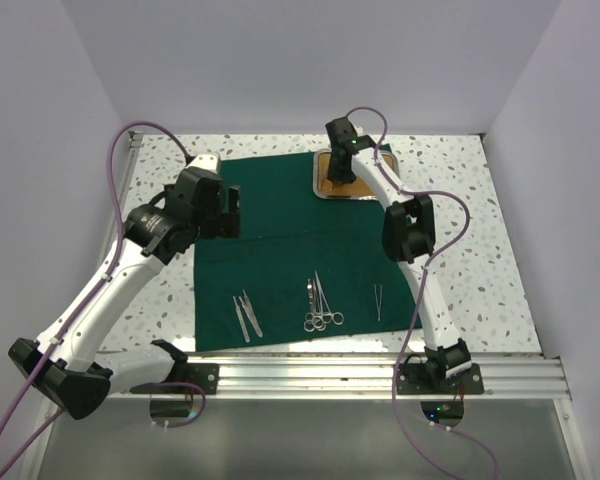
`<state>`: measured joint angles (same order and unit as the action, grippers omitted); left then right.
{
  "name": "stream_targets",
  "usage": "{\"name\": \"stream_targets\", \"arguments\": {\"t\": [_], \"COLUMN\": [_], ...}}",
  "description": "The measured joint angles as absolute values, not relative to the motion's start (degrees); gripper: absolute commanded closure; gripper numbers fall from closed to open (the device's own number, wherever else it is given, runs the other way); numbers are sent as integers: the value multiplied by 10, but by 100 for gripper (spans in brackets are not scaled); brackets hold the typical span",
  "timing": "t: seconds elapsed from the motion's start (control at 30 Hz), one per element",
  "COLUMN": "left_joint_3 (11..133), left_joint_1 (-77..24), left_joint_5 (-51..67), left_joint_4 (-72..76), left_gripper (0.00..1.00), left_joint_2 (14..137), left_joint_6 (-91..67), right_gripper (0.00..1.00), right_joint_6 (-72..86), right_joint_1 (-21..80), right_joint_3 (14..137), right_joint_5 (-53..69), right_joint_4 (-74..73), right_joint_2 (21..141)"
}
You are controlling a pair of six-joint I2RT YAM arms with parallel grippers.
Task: Open and lay out the surgical kit
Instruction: Pick up the medical item from the container, then place the medical item in the surgical kit.
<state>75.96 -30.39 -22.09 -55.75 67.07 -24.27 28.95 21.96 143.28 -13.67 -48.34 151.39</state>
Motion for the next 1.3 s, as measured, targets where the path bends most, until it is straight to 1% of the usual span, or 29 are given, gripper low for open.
{"name": "stream_targets", "arguments": {"t": [0.13, 0.2, 0.33, 0.4, 0.47, 0.73, 0.9, 1.1, 1.3], "left_joint_3": [760, 759, 755, 751, 751, 751, 751, 751, 753], "left_joint_1": [-304, -304, -304, -304, -304, -312, -316, -316, -316], "left_joint_5": [-228, -231, -240, -244, -247, -259, -260, -260, -256], "left_joint_4": [-557, -557, -558, -558, -558, -558, -558, -558, -558], "left_gripper": [0, 0, 0, 0, 0, 1, 1, 0, 0], "left_joint_2": [671, 671, 668, 667, 666, 666, 667, 671, 679], "left_joint_6": [-242, -242, -236, -233, -230, -229, -228, -229, -231], "right_gripper": [72, 76, 85, 95, 100, 100, 100, 100, 100], "right_joint_6": [289, 288, 283, 283, 283, 283, 280, 264, 258], "right_joint_1": [220, 221, 224, 226, 228, 233, 234, 235, 236], "right_joint_3": [1433, 1433, 1434, 1434, 1434, 1431, 1387, 1245, 1056], "right_joint_5": [-143, -150, -165, -170, -174, -189, -195, -201, -192], "right_joint_4": [-484, -484, -486, -486, -485, -482, -463, -467, -457], "right_joint_2": [1515, 1516, 1518, 1519, 1519, 1519, 1494, 1390, 1206]}}
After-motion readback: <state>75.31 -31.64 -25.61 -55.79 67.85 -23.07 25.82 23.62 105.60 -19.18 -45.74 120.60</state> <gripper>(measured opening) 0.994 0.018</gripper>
